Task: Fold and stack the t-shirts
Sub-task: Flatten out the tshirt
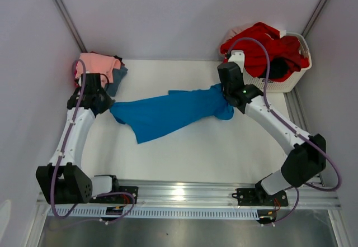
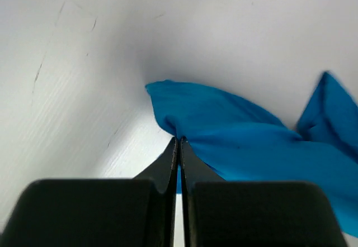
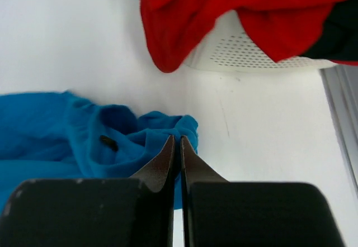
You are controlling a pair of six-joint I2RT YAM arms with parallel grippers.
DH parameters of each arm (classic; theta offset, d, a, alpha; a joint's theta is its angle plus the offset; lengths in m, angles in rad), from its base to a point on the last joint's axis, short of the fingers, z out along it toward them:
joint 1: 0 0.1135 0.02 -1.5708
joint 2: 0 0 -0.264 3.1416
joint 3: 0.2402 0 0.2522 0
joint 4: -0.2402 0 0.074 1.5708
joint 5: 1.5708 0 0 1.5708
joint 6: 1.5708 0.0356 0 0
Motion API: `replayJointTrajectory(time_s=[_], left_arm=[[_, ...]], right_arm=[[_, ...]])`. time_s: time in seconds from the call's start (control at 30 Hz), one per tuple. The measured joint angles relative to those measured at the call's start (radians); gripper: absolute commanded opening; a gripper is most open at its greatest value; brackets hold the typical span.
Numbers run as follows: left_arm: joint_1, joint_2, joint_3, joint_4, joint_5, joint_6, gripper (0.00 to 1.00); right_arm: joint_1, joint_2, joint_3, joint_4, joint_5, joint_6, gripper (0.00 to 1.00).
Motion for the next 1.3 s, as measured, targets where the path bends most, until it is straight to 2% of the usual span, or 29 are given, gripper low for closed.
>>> replayJointTrajectory(time_s=[0.2,0.4,0.57,0.67,0.77,0.8,0.83,0.9,0.93,0.97,1.0,1.03,1.07,1.13,1.17,1.23,1.3], left_arm=[[-0.050,-0.140,-0.104,-0.039,-0.035,-0.014,0.00],[-0.126,-0.432,-0.185,-0.129,-0.045,-0.017,0.00],[-0.172,-0.615,-0.214,-0.220,-0.029,-0.027,0.00],[-0.220,-0.663,-0.252,-0.293,-0.011,-0.057,0.00],[-0.264,-0.667,-0.266,-0.358,0.031,-0.090,0.00],[-0.266,-0.667,-0.273,-0.369,0.052,-0.100,0.00],[-0.268,-0.669,-0.286,-0.373,0.076,-0.111,0.00],[-0.269,-0.675,-0.330,-0.378,0.118,-0.129,0.00],[-0.270,-0.678,-0.359,-0.388,0.137,-0.138,0.01],[-0.271,-0.681,-0.383,-0.402,0.155,-0.147,0.01],[-0.272,-0.689,-0.405,-0.420,0.172,-0.155,0.06],[-0.273,-0.698,-0.415,-0.431,0.180,-0.158,0.14],[-0.273,-0.706,-0.421,-0.442,0.190,-0.164,0.35],[-0.274,-0.726,-0.422,-0.450,0.196,-0.175,0.51],[-0.274,-0.732,-0.420,-0.451,0.197,-0.183,0.68],[-0.275,-0.729,-0.414,-0.449,0.195,-0.192,0.79],[-0.275,-0.708,-0.404,-0.437,0.189,-0.201,0.83]], right_arm=[[0.006,-0.122,-0.105,-0.095,0.057,0.031,0.00],[0.033,-0.233,-0.122,-0.265,0.067,0.123,0.00],[0.145,-0.349,-0.177,-0.407,0.068,0.251,0.00],[0.227,-0.427,-0.251,-0.497,0.045,0.349,0.00],[0.261,-0.479,-0.327,-0.550,0.011,0.434,0.00],[0.265,-0.487,-0.351,-0.567,0.001,0.460,0.04],[0.267,-0.489,-0.373,-0.578,-0.010,0.486,0.14],[0.272,-0.487,-0.409,-0.592,-0.026,0.528,0.26],[0.279,-0.486,-0.427,-0.601,-0.031,0.554,0.36],[0.288,-0.486,-0.439,-0.609,-0.035,0.578,0.40],[0.297,-0.486,-0.444,-0.619,-0.033,0.594,0.44],[0.306,-0.486,-0.446,-0.628,-0.031,0.611,0.53],[0.313,-0.486,-0.446,-0.632,-0.024,0.625,0.55],[0.322,-0.486,-0.445,-0.633,-0.005,0.632,0.57],[0.323,-0.486,-0.444,-0.630,0.005,0.628,0.58],[0.324,-0.486,-0.435,-0.615,0.024,0.610,0.60],[0.323,-0.476,-0.414,-0.579,0.043,0.571,0.60]])
